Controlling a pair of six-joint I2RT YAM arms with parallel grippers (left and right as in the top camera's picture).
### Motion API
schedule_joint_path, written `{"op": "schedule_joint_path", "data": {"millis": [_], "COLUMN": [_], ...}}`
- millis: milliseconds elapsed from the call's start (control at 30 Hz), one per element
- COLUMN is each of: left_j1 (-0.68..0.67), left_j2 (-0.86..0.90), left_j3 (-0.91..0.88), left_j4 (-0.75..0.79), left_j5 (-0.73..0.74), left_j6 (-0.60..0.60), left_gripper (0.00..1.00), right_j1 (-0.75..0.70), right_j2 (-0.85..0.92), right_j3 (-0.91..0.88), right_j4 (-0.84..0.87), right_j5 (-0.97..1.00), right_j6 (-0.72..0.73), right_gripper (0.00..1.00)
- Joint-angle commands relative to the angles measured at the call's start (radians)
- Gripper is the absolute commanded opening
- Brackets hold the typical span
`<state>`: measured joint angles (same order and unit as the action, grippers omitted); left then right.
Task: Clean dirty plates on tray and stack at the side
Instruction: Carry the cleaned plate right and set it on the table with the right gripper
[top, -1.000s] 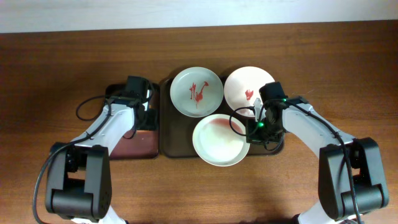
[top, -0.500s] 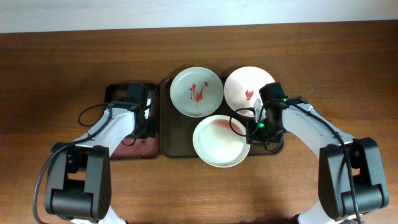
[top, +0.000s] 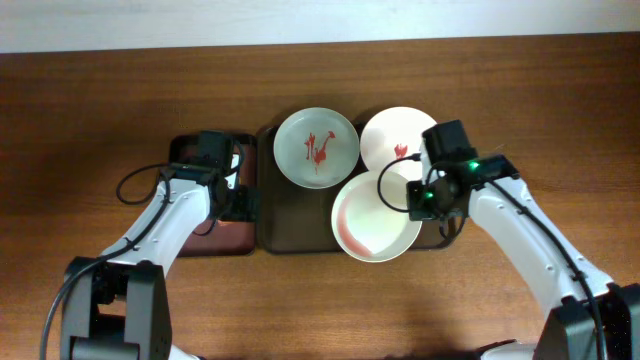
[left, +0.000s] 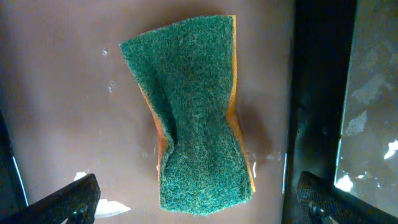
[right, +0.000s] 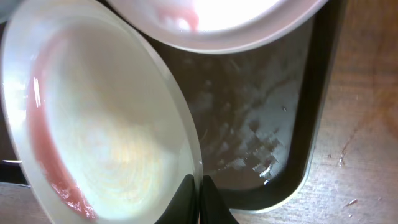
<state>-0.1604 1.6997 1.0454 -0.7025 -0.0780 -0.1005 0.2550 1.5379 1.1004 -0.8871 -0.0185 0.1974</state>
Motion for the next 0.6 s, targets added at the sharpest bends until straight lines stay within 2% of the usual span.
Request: {"op": "schedule_joint_path", "data": {"millis": [0,100,200,333,567], "left_j1": [0.004,0.005,0.005,0.005,0.005], "left_j2": [-0.019,-0.019,-0.019,-0.019,-0.019], "left_j3": [0.002,0.002,0.002,0.002,0.002], "left_j4": [0.005,0.01,0.01,0.012,0.013], "left_j5": [0.014,0.014,0.014,0.014,0.014], "left_j6": [0.001,0.001,0.001,0.001,0.001], "left_gripper": [0.99,1.0,0.99,0.99,0.99], "right_j1": [0.15,0.376,0.514,0.589,0.591], "right_j2": [-0.029,-0.029,-0.029,-0.029,-0.029], "right_j3": [0.072,0.084,0.084,0.084,0.084], "right_j4": [0.006,0.058,0.13,0.203,0.222], "right_j5": [0.259,0.64,0.929,1.077,1.089], "right_j6": [-0.006,-0.006,-0.01,-0.09,-0.089], "right_gripper": [0.04,0.04,0.04,0.04,0.04]}}
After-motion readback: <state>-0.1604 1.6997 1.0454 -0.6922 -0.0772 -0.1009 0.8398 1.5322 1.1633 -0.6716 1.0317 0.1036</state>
